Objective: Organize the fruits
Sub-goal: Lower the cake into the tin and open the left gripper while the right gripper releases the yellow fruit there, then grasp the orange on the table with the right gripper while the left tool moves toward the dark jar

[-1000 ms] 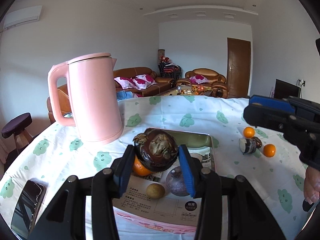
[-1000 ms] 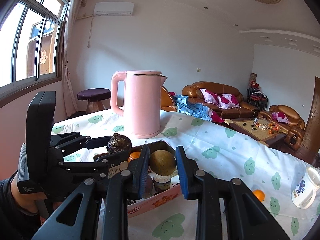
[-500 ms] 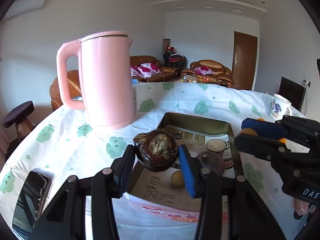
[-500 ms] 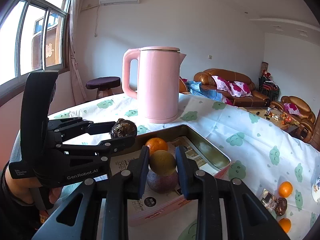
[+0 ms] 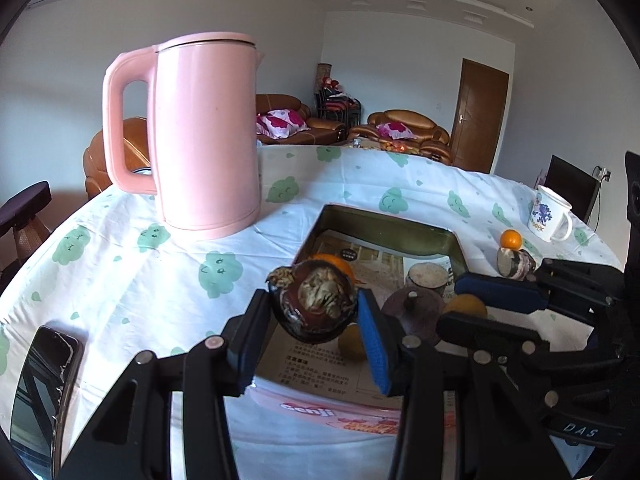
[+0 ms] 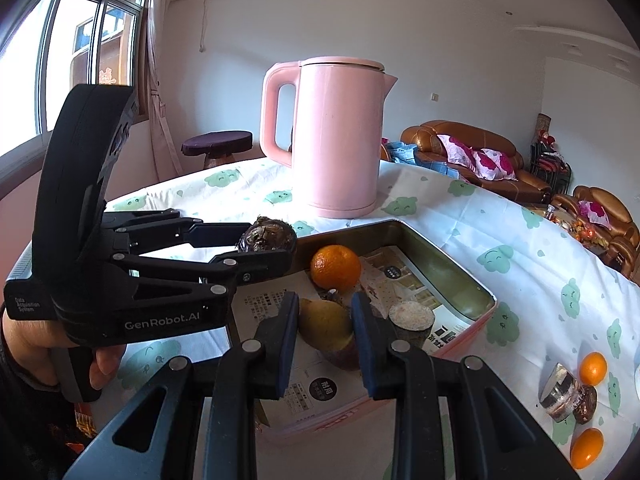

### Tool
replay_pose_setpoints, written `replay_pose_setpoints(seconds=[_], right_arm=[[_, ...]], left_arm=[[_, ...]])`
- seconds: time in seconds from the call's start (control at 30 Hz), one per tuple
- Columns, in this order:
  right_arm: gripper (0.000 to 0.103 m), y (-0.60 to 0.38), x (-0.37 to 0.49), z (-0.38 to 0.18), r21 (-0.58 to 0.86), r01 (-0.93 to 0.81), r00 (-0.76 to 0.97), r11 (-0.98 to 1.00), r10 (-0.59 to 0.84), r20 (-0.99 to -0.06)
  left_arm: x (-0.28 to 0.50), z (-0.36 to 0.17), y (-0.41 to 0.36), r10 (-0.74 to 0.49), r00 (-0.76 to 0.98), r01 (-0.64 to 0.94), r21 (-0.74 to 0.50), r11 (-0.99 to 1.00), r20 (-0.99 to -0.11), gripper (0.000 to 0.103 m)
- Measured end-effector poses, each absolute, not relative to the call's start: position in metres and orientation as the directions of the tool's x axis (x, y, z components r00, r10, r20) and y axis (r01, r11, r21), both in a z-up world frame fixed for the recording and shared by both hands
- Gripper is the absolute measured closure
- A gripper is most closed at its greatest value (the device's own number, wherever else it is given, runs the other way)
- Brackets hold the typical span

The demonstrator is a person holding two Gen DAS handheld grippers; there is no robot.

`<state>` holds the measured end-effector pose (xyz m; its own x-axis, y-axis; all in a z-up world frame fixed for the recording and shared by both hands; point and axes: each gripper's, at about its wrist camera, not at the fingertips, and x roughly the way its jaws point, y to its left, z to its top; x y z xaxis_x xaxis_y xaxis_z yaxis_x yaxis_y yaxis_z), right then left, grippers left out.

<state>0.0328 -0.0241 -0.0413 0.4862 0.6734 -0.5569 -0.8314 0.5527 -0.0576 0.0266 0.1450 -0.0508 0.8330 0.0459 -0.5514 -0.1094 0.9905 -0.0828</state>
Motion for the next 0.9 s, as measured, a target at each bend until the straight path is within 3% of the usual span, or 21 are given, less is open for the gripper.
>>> replay_pose_setpoints(seconds=[0.9], right_arm=[[0.074,-0.018,0.034,-0.058,-0.061,-0.838,0.456,0.542,0.634,-0.625]], left_arm=[[0.032,-0.055,0.141,0.072,0.814,-0.118,-0.042,0.992,-0.576,0.054]])
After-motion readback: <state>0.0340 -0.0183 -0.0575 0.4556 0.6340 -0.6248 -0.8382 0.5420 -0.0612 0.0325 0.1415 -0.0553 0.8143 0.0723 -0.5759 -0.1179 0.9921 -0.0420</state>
